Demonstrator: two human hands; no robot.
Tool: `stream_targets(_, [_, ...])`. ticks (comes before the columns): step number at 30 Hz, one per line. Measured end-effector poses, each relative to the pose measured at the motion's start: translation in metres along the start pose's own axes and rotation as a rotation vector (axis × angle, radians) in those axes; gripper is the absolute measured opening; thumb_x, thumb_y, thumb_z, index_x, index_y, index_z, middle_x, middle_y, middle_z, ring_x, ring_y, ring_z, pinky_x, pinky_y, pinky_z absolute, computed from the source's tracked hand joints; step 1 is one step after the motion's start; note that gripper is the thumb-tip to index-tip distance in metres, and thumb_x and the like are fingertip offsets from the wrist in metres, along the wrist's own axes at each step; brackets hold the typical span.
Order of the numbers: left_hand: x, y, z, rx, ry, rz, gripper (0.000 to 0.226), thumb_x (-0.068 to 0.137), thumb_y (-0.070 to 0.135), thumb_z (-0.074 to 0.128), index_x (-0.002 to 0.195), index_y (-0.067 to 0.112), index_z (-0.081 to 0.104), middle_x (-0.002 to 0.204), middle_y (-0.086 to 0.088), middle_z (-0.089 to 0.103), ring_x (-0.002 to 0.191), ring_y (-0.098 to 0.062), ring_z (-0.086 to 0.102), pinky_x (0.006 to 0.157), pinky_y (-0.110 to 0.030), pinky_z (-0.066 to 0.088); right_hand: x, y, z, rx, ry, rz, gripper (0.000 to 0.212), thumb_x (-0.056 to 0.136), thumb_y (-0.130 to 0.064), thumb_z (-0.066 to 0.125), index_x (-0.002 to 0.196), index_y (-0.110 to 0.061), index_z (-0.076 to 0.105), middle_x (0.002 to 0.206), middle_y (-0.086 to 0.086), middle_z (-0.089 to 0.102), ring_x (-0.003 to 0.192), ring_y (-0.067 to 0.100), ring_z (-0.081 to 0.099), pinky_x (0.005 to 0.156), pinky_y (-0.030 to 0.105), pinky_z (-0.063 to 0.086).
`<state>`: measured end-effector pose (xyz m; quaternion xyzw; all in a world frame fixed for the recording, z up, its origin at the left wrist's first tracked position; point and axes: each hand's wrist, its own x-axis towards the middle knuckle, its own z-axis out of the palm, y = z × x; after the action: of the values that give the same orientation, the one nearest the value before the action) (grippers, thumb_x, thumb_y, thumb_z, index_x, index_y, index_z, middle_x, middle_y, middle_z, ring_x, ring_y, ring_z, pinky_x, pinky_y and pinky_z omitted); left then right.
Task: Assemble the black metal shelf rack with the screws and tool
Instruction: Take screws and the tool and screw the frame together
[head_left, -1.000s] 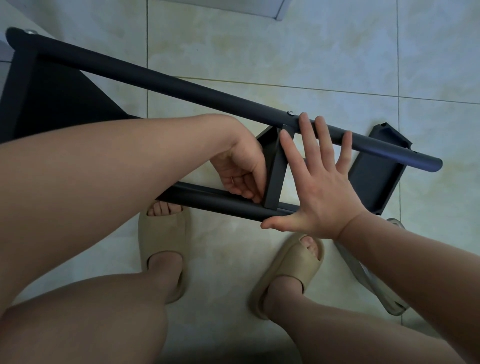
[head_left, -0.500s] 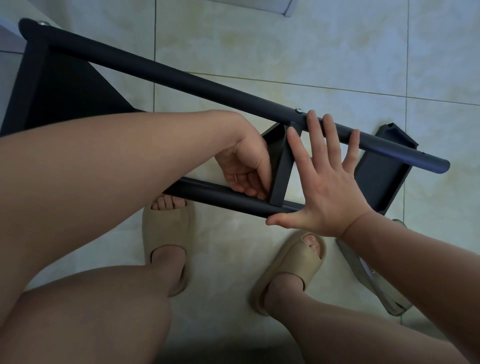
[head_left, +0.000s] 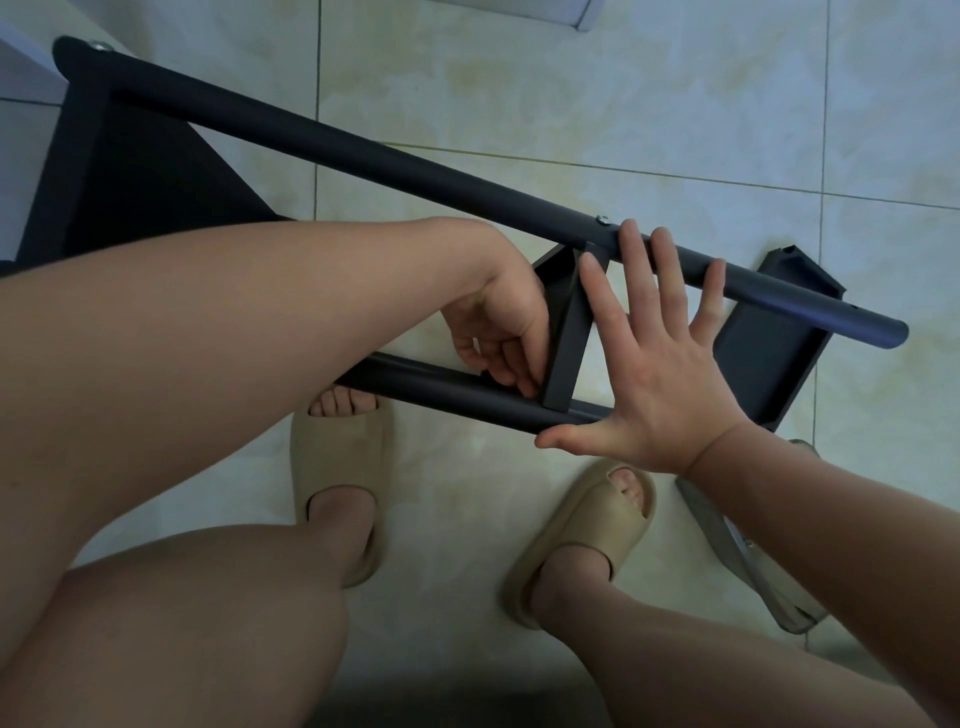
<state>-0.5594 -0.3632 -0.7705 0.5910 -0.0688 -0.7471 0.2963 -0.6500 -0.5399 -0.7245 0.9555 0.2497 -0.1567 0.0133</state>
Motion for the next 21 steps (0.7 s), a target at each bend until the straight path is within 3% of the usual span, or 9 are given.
stream_targets(4, [-0.0028,-0.0006,-0.0005,0.004,-0.018,-0.004,0.013,0.089,0.013,0.066,0.100,0.016,0.072,0.090,0.004,0.074,0.082,-0.010,0.063,0.076,-0.027,0.044,-0.0002,0.0003,0.0001,-0.007,0.002,-0.002,0.138,0.063,-0.103,0.035,0.163,-0.013,0.007,0.168,0.022,-0.002,0.155,0.043,-0.007,0.116,0.073,-0.007])
stream_targets(7, [-0.0044,-0.0014,0.0000,-0.008,-0.028,-0.008,0.011,0.089,0.020,0.066,0.096,0.021,0.075,0.092,0.005,0.075,0.089,-0.012,0.065,0.081,-0.030,0.046,-0.0002,0.0003,0.0001,-0.006,0.002,-0.004,0.137,0.064,-0.104,0.034,0.163,-0.013,0.006,0.169,0.021,-0.003,0.155,0.043,-0.007,0.116,0.073,-0.007])
stream_targets(12, [-0.0017,0.0008,0.0007,0.014,-0.005,-0.025,0.010,0.092,0.021,0.064,0.096,0.021,0.073,0.085,0.006,0.074,0.084,-0.011,0.064,0.079,-0.028,0.046,-0.0003,0.0005,0.0008,-0.004,0.009,-0.005,0.137,0.064,-0.104,0.034,0.163,-0.013,0.007,0.169,0.021,-0.003,0.155,0.043,-0.007,0.116,0.074,-0.006])
stream_targets(17, [-0.0037,-0.0008,0.0009,-0.013,-0.025,-0.008,0.012,0.090,0.013,0.064,0.097,0.018,0.073,0.091,0.004,0.075,0.092,-0.012,0.065,0.082,-0.030,0.047,-0.0002,0.0004,0.0013,0.000,0.015,-0.006,0.137,0.063,-0.104,0.035,0.163,-0.012,0.009,0.168,0.022,-0.002,0.155,0.043,-0.006,0.116,0.073,-0.007])
stream_targets(21, [-0.0043,-0.0027,0.0013,-0.028,-0.014,-0.012,0.011,0.091,0.022,0.065,0.095,0.023,0.075,0.091,0.006,0.075,0.093,-0.013,0.064,0.083,-0.033,0.048,-0.0001,0.0006,0.0016,0.000,0.022,-0.006,0.137,0.064,-0.104,0.032,0.163,-0.012,0.009,0.168,0.022,-0.002,0.155,0.043,-0.006,0.116,0.073,-0.007])
